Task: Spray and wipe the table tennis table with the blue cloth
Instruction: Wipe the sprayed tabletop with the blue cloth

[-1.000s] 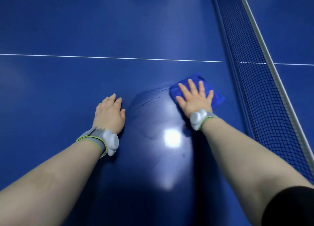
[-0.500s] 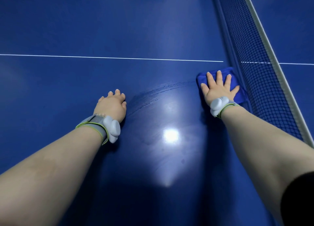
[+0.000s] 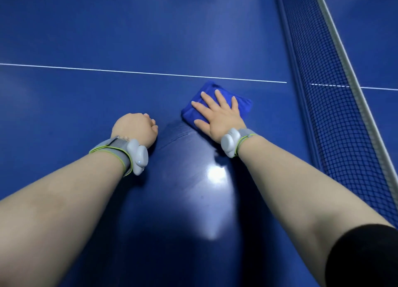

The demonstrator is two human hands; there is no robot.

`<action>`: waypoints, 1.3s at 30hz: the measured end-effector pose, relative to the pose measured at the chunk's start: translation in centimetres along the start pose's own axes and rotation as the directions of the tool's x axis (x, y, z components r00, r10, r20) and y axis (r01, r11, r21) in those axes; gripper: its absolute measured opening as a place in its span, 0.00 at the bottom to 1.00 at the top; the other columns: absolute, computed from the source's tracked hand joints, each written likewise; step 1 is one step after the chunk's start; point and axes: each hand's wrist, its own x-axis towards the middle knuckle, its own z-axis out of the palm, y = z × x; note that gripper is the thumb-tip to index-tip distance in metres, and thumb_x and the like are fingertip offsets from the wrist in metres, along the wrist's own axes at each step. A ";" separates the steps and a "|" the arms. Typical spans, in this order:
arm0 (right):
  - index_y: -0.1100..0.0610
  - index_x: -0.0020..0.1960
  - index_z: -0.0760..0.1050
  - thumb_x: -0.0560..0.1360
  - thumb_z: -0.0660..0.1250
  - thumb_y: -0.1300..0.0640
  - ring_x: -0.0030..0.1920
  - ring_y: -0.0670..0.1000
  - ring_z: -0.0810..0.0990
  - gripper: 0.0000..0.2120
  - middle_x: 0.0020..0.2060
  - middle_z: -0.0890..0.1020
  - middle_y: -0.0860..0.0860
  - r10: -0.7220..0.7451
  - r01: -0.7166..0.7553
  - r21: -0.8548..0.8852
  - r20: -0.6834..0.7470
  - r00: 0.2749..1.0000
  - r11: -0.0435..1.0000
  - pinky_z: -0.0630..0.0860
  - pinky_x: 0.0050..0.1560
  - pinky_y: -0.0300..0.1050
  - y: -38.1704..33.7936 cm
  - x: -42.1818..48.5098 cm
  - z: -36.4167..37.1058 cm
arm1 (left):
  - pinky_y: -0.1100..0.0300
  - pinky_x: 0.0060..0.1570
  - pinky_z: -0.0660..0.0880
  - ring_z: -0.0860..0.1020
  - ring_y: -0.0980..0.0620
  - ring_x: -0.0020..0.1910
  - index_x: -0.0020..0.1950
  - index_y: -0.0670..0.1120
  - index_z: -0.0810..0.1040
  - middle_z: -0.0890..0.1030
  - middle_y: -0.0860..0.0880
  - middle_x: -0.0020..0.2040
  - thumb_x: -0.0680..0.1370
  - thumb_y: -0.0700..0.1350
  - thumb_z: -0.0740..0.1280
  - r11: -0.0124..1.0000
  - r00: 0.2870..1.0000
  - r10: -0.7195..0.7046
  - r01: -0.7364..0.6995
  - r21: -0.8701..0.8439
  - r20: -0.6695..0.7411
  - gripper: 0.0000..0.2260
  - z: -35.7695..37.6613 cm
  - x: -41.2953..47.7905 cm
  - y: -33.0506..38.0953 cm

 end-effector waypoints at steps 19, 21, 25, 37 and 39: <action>0.39 0.79 0.45 0.80 0.43 0.34 0.77 0.67 0.40 0.29 0.80 0.44 0.47 0.612 -0.609 0.102 -0.008 0.791 0.787 0.41 0.72 0.71 10.9 3.7 -2.1 | 0.53 0.55 0.75 0.77 0.46 0.59 0.61 0.51 0.78 0.78 0.52 0.63 0.81 0.54 0.54 0.985 0.998 -0.028 0.018 -0.173 -0.052 0.17 0.5 0.5 -1.2; 0.39 0.79 0.45 0.80 0.43 0.35 0.77 0.68 0.39 0.29 0.80 0.44 0.47 0.550 -0.547 0.102 -0.012 0.835 0.831 0.40 0.72 0.71 8.6 4.7 -2.1 | 0.53 0.56 0.75 0.76 0.47 0.60 0.62 0.52 0.77 0.78 0.52 0.63 0.81 0.54 0.54 0.982 0.999 -0.027 0.018 -0.189 -0.046 0.17 0.6 0.5 -1.4; 0.40 0.79 0.44 0.81 0.43 0.36 0.76 0.68 0.38 0.28 0.80 0.43 0.48 0.351 -0.349 0.056 -0.026 0.936 0.936 0.39 0.72 0.72 1.4 6.8 -1.7 | 0.55 0.64 0.69 0.67 0.51 0.71 0.71 0.56 0.69 0.67 0.54 0.73 0.82 0.53 0.54 0.974 1.000 0.031 -0.030 -0.223 -0.002 0.18 1.0 0.1 -2.2; 0.37 0.78 0.46 0.80 0.47 0.36 0.77 0.64 0.37 0.27 0.80 0.44 0.44 -0.086 0.086 -0.019 -0.010 0.996 0.996 0.36 0.72 0.69 -11.8 3.8 0.7 | 0.51 0.75 0.47 0.53 0.48 0.77 0.73 0.44 0.66 0.59 0.47 0.77 0.81 0.44 0.57 0.904 0.994 -0.038 -0.009 -0.427 -0.100 0.19 2.9 -3.2 -5.5; 0.36 0.78 0.47 0.80 0.47 0.35 0.78 0.63 0.38 0.27 0.80 0.45 0.44 -0.076 0.075 -0.022 -0.013 0.997 0.997 0.38 0.73 0.69 -10.5 3.5 0.5 | 0.50 0.75 0.47 0.51 0.47 0.77 0.73 0.44 0.65 0.56 0.46 0.78 0.82 0.45 0.56 0.927 0.996 -0.061 0.034 -0.374 -0.062 0.19 3.0 -3.9 -6.6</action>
